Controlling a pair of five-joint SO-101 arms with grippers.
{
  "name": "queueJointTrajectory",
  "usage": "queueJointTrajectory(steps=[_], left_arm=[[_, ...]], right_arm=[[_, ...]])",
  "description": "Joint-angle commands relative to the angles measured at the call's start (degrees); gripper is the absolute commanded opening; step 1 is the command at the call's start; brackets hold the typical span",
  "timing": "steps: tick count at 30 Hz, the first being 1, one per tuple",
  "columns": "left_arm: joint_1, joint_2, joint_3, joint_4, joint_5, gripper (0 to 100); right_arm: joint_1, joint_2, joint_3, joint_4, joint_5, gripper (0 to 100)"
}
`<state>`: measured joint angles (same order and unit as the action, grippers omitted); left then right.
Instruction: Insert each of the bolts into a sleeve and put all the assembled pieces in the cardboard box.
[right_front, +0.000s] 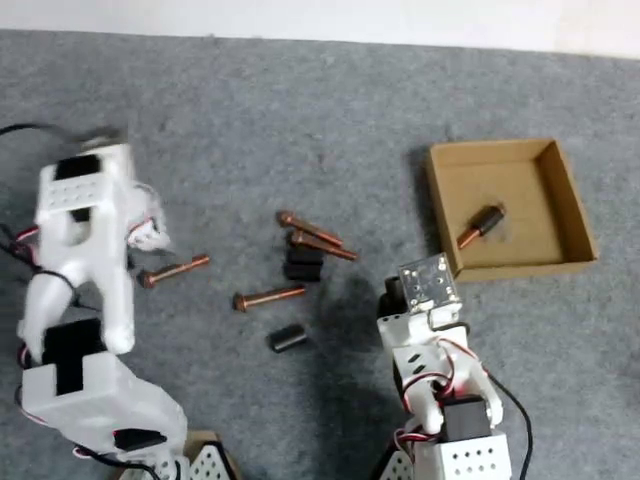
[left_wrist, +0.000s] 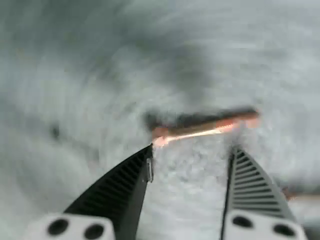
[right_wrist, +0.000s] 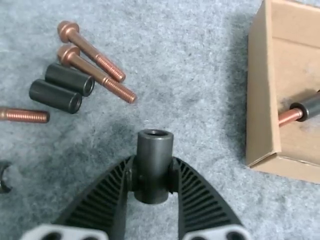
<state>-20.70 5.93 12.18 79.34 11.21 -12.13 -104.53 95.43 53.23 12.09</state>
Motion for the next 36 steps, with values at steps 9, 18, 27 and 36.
queueJointTrajectory(steps=[9, 18, 27, 36], left_arm=[[-1.45, -0.04, -1.89, 0.7, 48.0, 22], [-1.36, 0.04, 1.54, -6.15, 48.44, 22], [3.38, 0.04, 11.47, -18.81, 52.13, 22], [5.14, 0.04, 14.11, -20.84, 56.44, 22]], right_arm=[[0.4, -0.84, 0.4, -1.89, 0.53, 0.5], [0.4, -0.84, 0.4, -1.89, 0.53, 0.5], [0.4, -0.84, 0.4, -1.89, 0.53, 0.5], [0.4, -0.84, 0.4, -1.89, 0.53, 0.5]])
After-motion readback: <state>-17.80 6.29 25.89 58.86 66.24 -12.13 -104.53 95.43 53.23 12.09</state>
